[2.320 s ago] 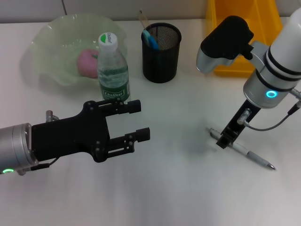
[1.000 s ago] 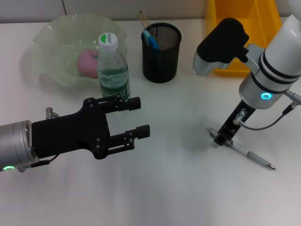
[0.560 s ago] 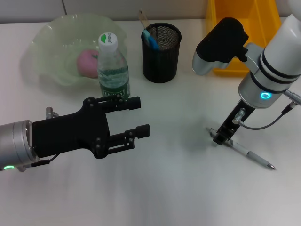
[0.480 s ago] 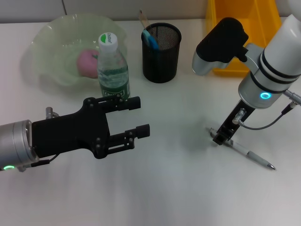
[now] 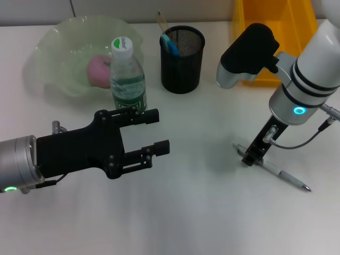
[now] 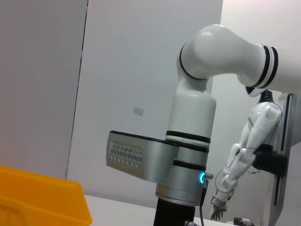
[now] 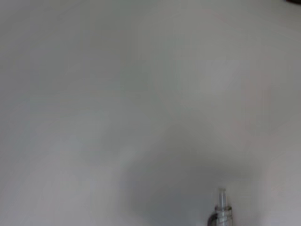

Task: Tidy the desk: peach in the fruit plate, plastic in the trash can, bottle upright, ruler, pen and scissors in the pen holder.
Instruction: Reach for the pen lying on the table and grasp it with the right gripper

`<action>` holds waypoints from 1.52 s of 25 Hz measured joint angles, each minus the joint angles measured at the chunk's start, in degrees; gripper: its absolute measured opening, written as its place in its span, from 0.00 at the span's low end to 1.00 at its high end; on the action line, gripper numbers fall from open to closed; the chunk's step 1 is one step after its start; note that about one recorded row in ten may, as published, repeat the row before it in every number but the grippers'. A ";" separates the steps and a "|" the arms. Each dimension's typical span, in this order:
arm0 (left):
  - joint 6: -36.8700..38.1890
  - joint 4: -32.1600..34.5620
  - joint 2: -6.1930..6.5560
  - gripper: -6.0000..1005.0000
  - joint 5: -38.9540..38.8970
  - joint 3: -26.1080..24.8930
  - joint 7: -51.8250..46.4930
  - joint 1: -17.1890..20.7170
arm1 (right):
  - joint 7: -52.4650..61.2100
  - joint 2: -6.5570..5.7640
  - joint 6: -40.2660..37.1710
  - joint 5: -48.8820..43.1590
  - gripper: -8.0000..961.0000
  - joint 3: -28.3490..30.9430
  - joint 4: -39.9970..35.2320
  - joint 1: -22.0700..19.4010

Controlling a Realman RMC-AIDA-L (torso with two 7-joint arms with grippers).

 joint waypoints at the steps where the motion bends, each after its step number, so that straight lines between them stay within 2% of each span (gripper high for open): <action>1: 0.00 0.00 -0.01 0.63 0.00 0.00 0.00 0.00 | 0.00 0.03 0.01 0.00 0.40 -0.12 0.06 0.01; 31: -0.07 0.00 -0.03 0.63 0.00 -0.06 0.00 0.00 | 0.04 0.08 0.36 1.44 0.33 -1.10 0.73 0.36; 34: -0.07 0.00 -0.03 0.63 -0.02 -0.23 0.00 0.03 | 0.03 0.08 0.30 1.46 0.25 -1.30 0.99 0.47; 38: -0.07 0.00 -0.03 0.63 -0.04 -0.26 0.00 0.08 | 0.01 0.08 0.22 1.49 0.25 -1.36 1.17 0.56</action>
